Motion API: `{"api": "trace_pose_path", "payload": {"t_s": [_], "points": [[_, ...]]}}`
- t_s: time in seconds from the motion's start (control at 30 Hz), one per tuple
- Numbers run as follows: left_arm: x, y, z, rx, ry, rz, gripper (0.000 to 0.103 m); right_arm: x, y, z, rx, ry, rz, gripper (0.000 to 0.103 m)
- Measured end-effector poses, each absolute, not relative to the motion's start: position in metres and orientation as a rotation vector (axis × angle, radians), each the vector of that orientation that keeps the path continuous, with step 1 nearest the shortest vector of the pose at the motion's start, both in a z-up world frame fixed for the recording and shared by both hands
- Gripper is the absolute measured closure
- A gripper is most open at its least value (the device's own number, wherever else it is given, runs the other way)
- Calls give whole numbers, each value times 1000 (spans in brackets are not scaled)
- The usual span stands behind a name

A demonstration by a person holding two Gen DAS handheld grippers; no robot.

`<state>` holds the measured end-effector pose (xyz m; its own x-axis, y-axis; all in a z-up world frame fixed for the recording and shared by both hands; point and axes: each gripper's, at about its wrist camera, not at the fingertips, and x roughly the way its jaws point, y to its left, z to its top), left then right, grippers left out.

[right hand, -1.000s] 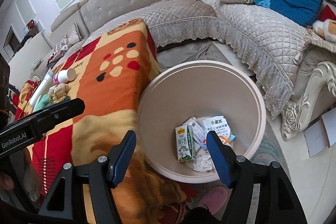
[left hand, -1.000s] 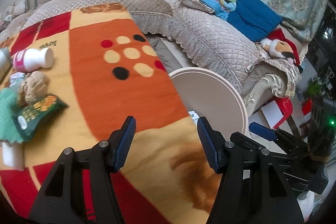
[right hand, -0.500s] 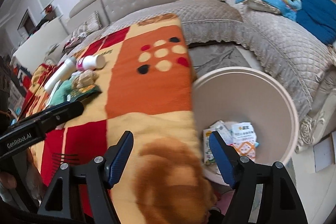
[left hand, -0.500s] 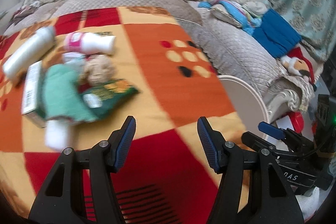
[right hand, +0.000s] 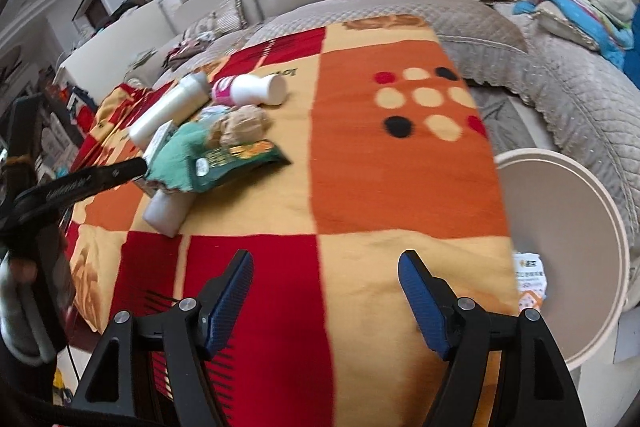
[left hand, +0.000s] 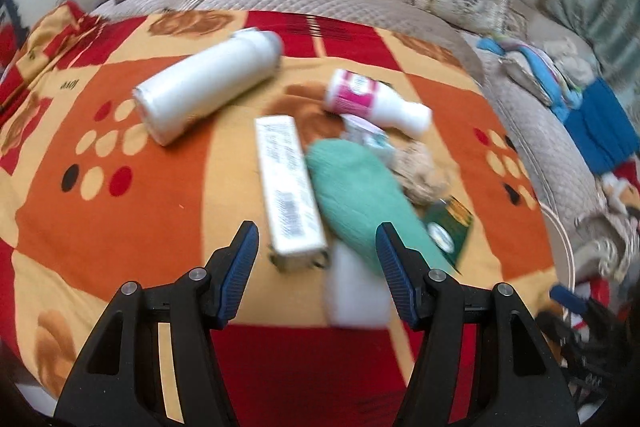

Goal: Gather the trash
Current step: 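Move both tools back over the items on the blanket, then grasp the white barcode box with the left tool while the right tool grasps the beige crumpled paper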

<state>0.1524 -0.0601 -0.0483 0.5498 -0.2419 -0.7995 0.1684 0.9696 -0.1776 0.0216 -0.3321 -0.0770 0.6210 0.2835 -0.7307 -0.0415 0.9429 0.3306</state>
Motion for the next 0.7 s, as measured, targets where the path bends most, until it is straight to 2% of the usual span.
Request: {"api": "trace_pose_path", "payload": {"t_s": [0.33,0.7], "points": [[193,-51,-67,-100,991,-216,43,53,-314,-57,266,858,247,30],[204,-50,-71,-90,1032,-248,44,154,-269,-60,257,894,360,30]]}}
